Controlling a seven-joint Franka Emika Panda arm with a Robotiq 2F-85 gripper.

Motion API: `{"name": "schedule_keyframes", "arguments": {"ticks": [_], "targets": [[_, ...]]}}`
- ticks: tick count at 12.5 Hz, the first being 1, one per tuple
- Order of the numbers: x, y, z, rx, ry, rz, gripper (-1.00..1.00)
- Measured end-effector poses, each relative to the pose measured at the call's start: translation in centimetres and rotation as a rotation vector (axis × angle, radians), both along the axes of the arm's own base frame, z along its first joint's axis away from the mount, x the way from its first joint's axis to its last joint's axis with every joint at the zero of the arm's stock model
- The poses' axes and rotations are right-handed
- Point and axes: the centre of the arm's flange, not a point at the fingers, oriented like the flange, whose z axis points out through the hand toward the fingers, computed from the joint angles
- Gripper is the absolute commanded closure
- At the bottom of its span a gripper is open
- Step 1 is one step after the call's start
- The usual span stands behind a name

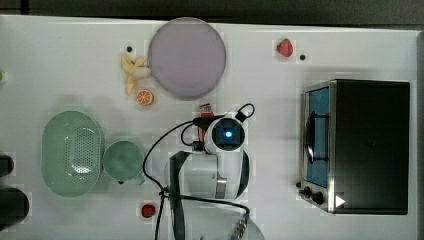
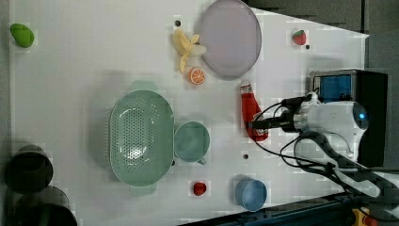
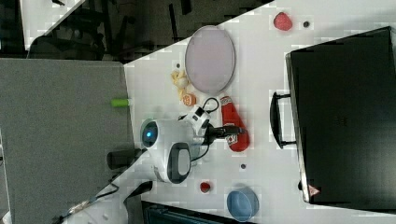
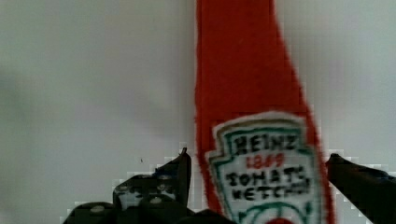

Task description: Pick Ketchup from the table and place it in strainer.

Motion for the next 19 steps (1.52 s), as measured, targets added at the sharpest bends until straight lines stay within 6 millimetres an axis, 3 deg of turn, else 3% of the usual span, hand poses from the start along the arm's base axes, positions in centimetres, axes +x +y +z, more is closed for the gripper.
{"name": "schedule_keyframes", "arguments": {"ticks": [1, 4, 8, 12, 16, 19], "targets": [[-0.5, 0.2, -1.2, 0.004, 0.016, 0.007, -0.92], [-1.1, 1.0, -2.3, 0.011, 0.019, 0.02, -0.26], [-0.1, 0.3, 0.3, 0.002, -0.032, 0.011, -0.26], [0.7, -0.1, 6.6, -0.015, -0.062, 0.009, -0.26], [-0.7, -0.3, 17.0, -0.035, -0.02, 0.005, -0.26], [-0.6, 2.3, 25.5, -0.064, -0.03, 0.006, -0.26]]}}
